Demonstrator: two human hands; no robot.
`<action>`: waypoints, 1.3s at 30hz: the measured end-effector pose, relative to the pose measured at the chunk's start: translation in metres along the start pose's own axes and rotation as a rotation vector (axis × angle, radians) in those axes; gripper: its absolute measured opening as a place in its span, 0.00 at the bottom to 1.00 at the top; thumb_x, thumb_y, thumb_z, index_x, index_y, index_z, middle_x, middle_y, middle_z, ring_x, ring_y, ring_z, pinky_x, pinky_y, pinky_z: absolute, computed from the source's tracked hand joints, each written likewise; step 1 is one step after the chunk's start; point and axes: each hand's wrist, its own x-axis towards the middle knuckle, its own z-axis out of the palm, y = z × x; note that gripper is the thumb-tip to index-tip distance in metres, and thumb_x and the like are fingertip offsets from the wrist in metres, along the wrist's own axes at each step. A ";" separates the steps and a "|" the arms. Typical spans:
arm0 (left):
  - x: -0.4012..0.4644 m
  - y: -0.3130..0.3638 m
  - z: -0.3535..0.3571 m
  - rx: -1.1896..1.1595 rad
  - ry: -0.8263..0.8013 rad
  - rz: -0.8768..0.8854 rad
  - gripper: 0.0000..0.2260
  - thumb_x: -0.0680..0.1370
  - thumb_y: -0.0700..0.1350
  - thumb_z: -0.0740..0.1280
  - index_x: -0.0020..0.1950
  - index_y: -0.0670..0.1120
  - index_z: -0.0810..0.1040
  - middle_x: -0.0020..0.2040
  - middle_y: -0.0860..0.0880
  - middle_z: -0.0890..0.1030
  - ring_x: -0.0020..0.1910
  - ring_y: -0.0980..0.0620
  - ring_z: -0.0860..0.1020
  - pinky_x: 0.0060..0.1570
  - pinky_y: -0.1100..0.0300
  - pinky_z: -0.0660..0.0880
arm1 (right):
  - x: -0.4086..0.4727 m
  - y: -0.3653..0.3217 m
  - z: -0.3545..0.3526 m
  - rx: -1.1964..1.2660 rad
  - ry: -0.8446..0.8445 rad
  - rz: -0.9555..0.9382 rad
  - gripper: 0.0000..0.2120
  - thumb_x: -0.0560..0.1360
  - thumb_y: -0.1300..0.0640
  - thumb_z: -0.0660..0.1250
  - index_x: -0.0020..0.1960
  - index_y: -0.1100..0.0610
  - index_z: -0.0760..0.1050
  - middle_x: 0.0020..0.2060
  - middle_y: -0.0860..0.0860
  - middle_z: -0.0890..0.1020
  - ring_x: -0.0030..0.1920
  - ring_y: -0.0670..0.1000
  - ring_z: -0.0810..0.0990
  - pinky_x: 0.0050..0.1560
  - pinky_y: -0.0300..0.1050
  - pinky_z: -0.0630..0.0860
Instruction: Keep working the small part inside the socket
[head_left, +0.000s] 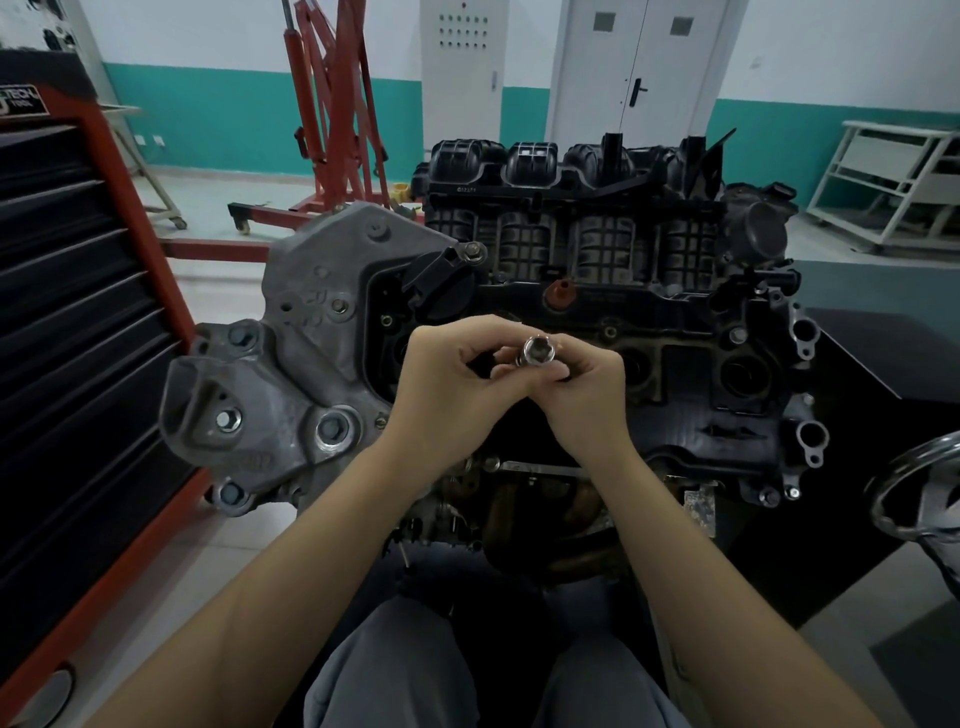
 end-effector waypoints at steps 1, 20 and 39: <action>0.000 0.000 0.000 -0.014 -0.005 -0.007 0.08 0.70 0.35 0.75 0.48 0.42 0.84 0.45 0.47 0.85 0.48 0.52 0.84 0.53 0.53 0.80 | 0.000 -0.001 0.000 -0.008 -0.008 -0.011 0.09 0.70 0.67 0.73 0.48 0.59 0.81 0.42 0.50 0.85 0.46 0.50 0.84 0.49 0.45 0.79; 0.003 -0.001 -0.002 -0.116 -0.110 -0.035 0.11 0.73 0.32 0.71 0.54 0.44 0.82 0.48 0.46 0.85 0.51 0.51 0.83 0.55 0.57 0.78 | 0.001 -0.006 -0.004 -0.083 -0.101 -0.018 0.11 0.73 0.65 0.68 0.49 0.50 0.78 0.41 0.39 0.83 0.45 0.39 0.82 0.47 0.32 0.75; 0.004 -0.003 0.000 0.075 0.030 -0.010 0.08 0.70 0.39 0.76 0.48 0.44 0.85 0.44 0.52 0.85 0.46 0.57 0.83 0.50 0.62 0.78 | 0.011 -0.006 -0.016 -0.096 -0.183 -0.033 0.09 0.71 0.67 0.72 0.51 0.61 0.80 0.45 0.54 0.84 0.48 0.51 0.84 0.51 0.46 0.79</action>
